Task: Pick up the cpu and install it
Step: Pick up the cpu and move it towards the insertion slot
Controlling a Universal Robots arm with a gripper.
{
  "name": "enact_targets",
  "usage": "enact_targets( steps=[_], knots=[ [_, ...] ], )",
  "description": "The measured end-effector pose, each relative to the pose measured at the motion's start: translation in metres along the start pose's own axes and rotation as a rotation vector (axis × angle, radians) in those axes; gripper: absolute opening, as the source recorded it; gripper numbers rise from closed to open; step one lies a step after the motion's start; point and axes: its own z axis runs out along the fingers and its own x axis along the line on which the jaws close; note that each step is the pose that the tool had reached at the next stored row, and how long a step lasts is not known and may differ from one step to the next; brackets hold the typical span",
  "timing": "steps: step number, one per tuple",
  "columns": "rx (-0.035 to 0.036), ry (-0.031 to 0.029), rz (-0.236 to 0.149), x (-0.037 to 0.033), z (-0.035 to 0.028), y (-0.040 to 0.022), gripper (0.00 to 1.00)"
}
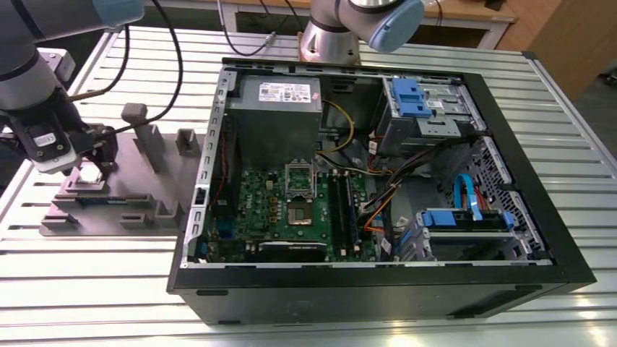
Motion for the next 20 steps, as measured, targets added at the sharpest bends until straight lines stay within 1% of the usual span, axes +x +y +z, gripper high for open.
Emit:
enact_targets(
  steps=[6,20],
  knots=[
    [0.0000,-0.0001,0.000,-0.0002,0.0053,0.0002,0.63],
    [-0.0004,-0.0005,0.009,0.0002,0.0112,0.0016,0.63]
  ],
)
